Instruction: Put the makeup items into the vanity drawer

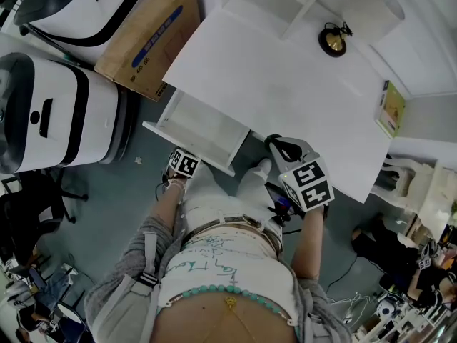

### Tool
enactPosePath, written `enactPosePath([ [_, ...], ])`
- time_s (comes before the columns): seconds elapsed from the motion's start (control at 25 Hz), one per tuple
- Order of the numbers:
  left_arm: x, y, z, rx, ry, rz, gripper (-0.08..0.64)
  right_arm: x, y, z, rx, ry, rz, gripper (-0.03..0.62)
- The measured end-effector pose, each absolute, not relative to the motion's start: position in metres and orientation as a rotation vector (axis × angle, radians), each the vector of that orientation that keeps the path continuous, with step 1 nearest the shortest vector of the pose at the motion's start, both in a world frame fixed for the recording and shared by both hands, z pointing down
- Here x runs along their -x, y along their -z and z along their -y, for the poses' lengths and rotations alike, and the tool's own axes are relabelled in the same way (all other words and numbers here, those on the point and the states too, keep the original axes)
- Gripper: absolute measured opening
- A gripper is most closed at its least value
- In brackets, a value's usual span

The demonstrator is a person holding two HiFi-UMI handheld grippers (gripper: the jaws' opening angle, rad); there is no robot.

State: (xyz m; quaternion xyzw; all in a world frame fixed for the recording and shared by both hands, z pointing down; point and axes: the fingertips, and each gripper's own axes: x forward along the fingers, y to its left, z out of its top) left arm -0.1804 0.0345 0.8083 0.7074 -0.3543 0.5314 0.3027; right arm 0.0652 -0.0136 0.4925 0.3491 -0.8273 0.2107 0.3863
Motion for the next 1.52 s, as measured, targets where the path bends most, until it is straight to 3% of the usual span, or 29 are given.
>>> enactPosePath([
  [1.52,0.185,-0.809,-0.042,-1.876,-1.406,0.946,0.094,0.023,-0.551,0.045,-0.545,-0.515,2.160,0.029],
])
